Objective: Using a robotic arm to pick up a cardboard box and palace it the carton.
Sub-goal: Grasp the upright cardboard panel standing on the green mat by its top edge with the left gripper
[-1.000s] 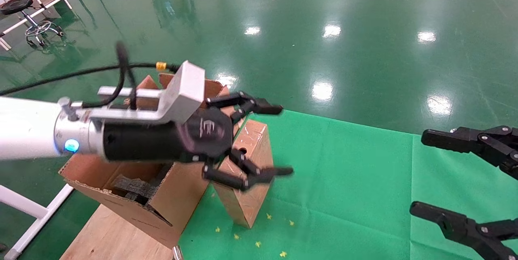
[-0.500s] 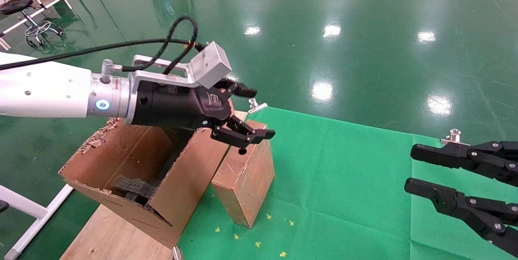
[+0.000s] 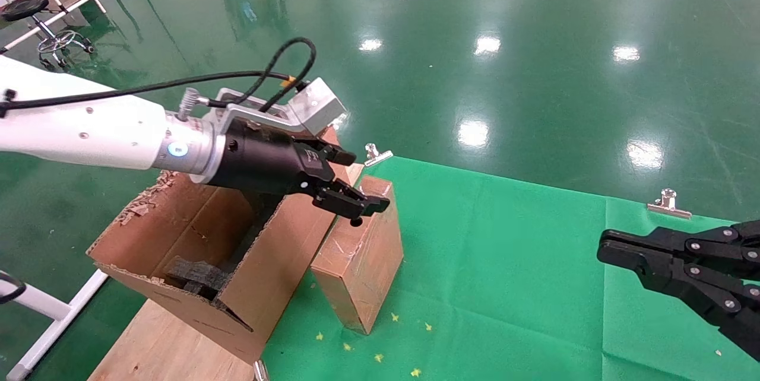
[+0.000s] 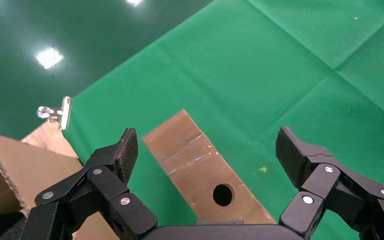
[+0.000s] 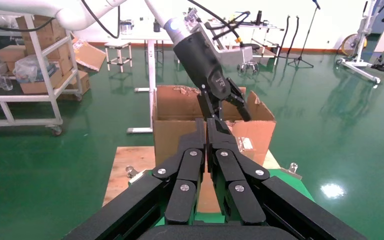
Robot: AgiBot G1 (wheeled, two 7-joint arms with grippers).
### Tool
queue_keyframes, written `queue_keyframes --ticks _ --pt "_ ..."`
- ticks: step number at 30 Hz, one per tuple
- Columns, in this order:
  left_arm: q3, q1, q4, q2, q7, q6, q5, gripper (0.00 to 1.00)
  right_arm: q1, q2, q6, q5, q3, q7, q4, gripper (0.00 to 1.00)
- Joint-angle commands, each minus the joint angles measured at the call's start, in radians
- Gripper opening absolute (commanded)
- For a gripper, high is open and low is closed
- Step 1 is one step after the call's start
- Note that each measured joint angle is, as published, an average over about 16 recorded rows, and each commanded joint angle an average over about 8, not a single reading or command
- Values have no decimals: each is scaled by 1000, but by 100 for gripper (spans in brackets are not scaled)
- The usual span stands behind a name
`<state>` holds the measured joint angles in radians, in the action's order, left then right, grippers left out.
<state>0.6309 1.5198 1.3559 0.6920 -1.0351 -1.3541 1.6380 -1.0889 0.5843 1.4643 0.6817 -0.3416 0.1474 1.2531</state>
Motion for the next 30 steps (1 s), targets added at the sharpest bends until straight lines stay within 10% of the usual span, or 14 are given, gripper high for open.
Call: queue_keyframes --ticks 1,30 --pt "11 6 1 10 -26 -4 21 100 0 0 0 0 0 0 0 0" --pt "143 52 1 113 -274 -129 231 98 0 0 0 0 0 0 0 2"
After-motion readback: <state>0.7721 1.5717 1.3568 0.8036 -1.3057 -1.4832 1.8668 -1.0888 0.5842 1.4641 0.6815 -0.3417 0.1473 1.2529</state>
